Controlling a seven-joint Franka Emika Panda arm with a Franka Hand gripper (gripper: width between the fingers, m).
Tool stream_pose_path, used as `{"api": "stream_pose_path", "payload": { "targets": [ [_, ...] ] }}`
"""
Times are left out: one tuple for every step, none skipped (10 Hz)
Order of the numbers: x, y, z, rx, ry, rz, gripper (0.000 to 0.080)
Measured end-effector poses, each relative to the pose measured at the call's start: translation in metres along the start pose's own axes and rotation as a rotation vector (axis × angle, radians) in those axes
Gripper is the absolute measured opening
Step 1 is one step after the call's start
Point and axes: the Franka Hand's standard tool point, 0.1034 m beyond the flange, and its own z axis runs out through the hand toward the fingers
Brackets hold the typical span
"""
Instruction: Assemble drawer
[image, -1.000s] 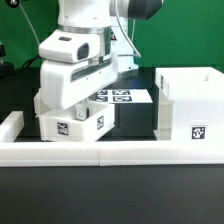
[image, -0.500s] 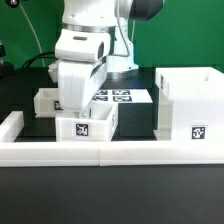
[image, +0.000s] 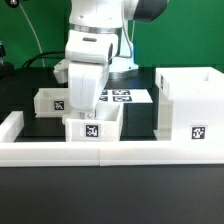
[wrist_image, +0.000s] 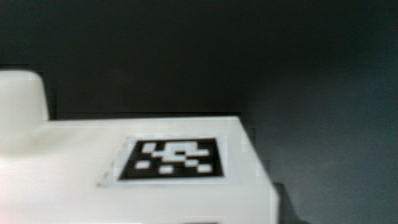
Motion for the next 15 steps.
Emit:
{"api": "stream_pose_path", "payload": {
  "targets": [
    [-0.002,0.000,0.000,0.000,-0.005,-0.049,0.0042],
    [-0.001,0.000,0.000,0.001,-0.004,-0.050,0.0042],
    [0.002,-0.001,0.000,0.004,-0.002,-0.055,0.0042],
    [0.008,-0.002,0.000,0.013,0.000,-0.061,0.0042],
    [0.016,-0.001,0.000,0.021,0.004,-0.070,0.0042],
    [0.025,0.000,0.000,0.021,0.010,-0.083,0.0042],
    [0.025,0.000,0.001,0.012,0.011,-0.082,0.0042],
    [0.024,0.000,0.001,0.013,0.011,-0.080,0.0042],
    [0.024,0.000,0.001,0.013,0.011,-0.080,0.0042],
    [0.024,-0.001,0.002,0.014,0.011,-0.090,0.0042],
    [0.025,0.000,0.005,0.013,0.013,-0.104,0.0042],
    [0.033,0.004,0.005,-0.026,0.021,-0.114,0.0042],
    [0.036,0.004,0.005,-0.028,0.023,-0.117,0.0042],
    [0.034,0.004,0.005,-0.030,0.023,-0.114,0.0042],
    [0.035,0.006,0.005,-0.058,0.027,-0.111,0.0042]
  ]
}}
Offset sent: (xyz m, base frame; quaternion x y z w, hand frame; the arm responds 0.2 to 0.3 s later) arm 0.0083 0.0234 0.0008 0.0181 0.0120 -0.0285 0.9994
